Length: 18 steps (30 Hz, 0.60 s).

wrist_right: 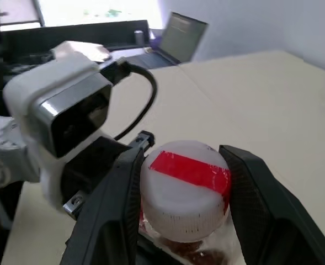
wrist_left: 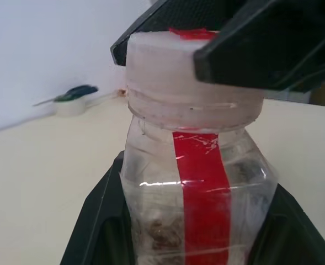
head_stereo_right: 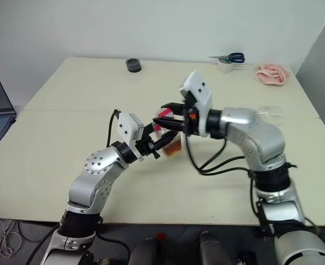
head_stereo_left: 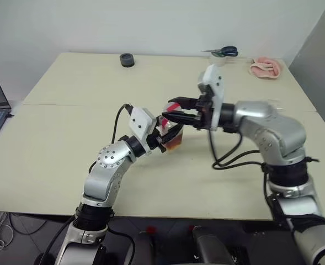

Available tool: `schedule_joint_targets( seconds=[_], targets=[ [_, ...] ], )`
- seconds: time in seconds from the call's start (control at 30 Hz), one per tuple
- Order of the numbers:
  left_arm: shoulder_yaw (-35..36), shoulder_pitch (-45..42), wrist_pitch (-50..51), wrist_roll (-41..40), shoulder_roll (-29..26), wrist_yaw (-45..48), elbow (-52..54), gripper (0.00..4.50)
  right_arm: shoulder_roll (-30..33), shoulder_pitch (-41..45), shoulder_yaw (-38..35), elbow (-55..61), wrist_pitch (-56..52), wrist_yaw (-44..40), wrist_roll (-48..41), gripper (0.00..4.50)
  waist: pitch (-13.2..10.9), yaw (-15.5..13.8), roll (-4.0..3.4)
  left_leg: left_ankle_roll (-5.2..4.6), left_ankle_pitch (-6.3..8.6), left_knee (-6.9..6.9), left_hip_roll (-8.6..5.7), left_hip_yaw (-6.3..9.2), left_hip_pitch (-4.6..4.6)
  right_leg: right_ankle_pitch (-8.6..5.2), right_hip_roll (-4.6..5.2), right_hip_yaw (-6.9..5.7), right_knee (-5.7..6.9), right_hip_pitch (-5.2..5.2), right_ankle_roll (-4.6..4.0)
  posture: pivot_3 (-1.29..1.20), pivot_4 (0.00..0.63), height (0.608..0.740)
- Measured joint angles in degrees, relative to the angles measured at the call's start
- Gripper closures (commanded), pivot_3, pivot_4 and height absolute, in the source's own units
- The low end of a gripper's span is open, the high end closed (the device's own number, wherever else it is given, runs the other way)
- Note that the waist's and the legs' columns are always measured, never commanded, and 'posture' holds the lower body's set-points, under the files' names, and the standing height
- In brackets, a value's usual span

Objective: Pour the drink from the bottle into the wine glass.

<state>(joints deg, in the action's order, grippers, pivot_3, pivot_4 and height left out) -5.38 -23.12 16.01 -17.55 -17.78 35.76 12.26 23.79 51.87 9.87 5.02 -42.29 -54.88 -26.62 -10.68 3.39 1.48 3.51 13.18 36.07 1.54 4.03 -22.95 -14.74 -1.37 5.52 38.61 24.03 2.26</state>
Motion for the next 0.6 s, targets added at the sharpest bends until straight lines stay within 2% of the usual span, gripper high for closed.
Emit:
schedule_joint_targets(
  seconds=[0.13,0.33,0.53,0.6],
  targets=[
    [0.0,0.0,0.8,0.5,0.0,-0.2,-1.6,2.7,-0.6,3.3,2.5,-11.4,8.6,-8.3,3.0,2.66,0.0,0.9,-0.01,0.0,0.0,0.0,0.07,0.0,0.03,-0.01,-0.1,0.04,0.19,0.06,-0.02,0.0,0.15,0.74],
    [0.1,1.3,1.1,0.9,0.0,-0.7,-1.0,2.7,-1.7,3.5,2.5,-16.0,12.4,-11.5,3.4,2.66,0.0,0.8,-0.02,0.0,0.0,0.0,0.02,0.02,0.0,0.04,-0.01,0.03,0.22,0.06,-0.09,0.0,0.15,0.74],
    [0.7,1.4,1.2,0.9,0.0,-2.0,-1.0,2.7,-2.5,3.9,1.8,-15.7,10.0,-11.7,2.4,0.55,0.0,0.8,-0.02,0.0,0.0,0.03,0.02,0.05,0.02,0.0,-0.01,0.0,0.27,0.06,-0.03,0.0,0.15,0.74],
    [0.9,0.9,1.2,0.8,0.0,-2.5,-1.1,2.7,-2.7,3.9,1.5,-14.3,8.6,-11.3,1.6,0.0,0.0,0.8,-0.03,0.0,0.0,0.03,0.01,0.06,0.01,0.0,-0.01,-0.01,0.26,0.06,-0.03,0.0,0.15,0.74]
  ],
)
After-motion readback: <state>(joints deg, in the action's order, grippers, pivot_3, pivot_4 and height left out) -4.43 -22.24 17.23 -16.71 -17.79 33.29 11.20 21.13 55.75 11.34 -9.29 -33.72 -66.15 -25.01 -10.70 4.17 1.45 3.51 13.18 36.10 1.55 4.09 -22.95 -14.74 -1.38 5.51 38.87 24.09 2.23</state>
